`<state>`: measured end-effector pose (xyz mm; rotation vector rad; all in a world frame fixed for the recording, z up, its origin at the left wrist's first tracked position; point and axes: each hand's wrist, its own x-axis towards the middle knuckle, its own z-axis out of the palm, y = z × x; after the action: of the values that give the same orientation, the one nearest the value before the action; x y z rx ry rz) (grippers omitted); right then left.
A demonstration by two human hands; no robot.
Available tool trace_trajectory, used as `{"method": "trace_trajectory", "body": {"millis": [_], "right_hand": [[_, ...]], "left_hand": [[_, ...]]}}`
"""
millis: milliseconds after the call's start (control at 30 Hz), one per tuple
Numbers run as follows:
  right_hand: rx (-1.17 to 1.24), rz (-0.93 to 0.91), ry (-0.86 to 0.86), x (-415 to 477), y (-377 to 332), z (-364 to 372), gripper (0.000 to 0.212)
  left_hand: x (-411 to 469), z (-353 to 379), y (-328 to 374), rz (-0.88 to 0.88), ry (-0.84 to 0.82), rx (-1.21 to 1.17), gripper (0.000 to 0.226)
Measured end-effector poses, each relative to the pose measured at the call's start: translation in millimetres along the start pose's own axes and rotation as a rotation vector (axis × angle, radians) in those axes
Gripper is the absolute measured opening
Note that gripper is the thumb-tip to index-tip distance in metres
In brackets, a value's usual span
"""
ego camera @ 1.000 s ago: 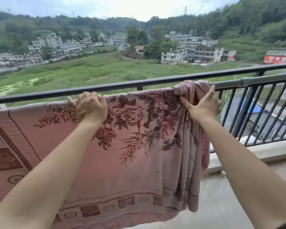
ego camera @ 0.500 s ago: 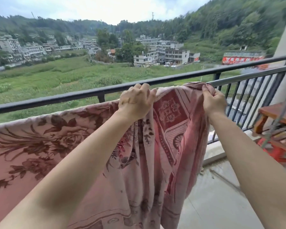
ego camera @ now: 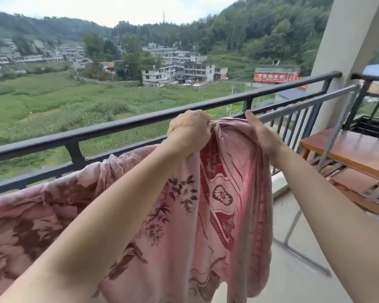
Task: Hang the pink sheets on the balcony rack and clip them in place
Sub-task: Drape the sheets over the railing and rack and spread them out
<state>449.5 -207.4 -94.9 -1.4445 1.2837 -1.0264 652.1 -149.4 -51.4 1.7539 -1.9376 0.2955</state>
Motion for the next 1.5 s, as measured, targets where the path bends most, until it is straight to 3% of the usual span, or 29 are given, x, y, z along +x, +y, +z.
{"method": "trace_trajectory", "body": {"millis": [100,167,267,400,467,633,767,867,1000,1100,1233,1333,1500], "right_hand": [[-0.086,-0.141,-0.001,8.7,-1.3,-24.1,0.054],[-0.020,-0.208,0.136,22.5,-1.8,-44.6,0.051],[0.183,-0.165,0.363,56.5,1.0,-87.9,0.055],[0.310,-0.128,0.480,87.1,14.0,-156.7,0.048],[0.185,-0.125,0.429,103.7,26.4,-186.7,0.051],[-0.060,0.067,-0.051,128.5,65.3,-255.5,0.045],[-0.210,0.030,-0.223,129.4,79.1,-271.7,0.081],[-0.430,-0.157,-0.210,133.2,78.0,-271.8,0.063],[-0.449,-0.377,-0.085,150.4,75.1,-269.2,0.045],[-0.298,-0.427,0.047,167.5,75.8,-275.9,0.041],[-0.021,-0.383,0.258,204.6,70.7,-309.3,0.035],[-0.108,-0.372,0.164,234.0,72.0,-340.0,0.036],[-0.262,-0.443,0.102,265.9,75.4,-355.2,0.035]], "left_hand": [[17.9,8.4,12.5,-0.012,0.033,-0.023,0.031],[26.2,14.3,26.6,-0.022,0.092,-0.043,0.031],[40.6,21.3,57.0,-0.047,0.258,-0.028,0.030],[65.9,32.0,111.3,-0.100,0.316,-0.119,0.028],[75.6,40.0,128.3,-0.133,0.231,-0.151,0.033],[104.2,85.5,184.5,-0.241,0.037,-0.143,0.045],[119.0,129.3,206.3,-0.294,0.036,0.030,0.048],[131.2,142.6,209.9,-0.351,0.055,0.066,0.048],[149.3,150.2,205.8,-0.364,0.051,0.049,0.046],[170.1,155.5,216.8,-0.299,-0.004,0.013,0.038],[210.1,164.0,230.4,-0.125,-0.282,-0.241,0.039],[243.6,169.8,238.8,-0.071,-0.424,-0.295,0.027],[299.8,197.0,262.2,0.063,-0.358,-0.194,0.023]]}}
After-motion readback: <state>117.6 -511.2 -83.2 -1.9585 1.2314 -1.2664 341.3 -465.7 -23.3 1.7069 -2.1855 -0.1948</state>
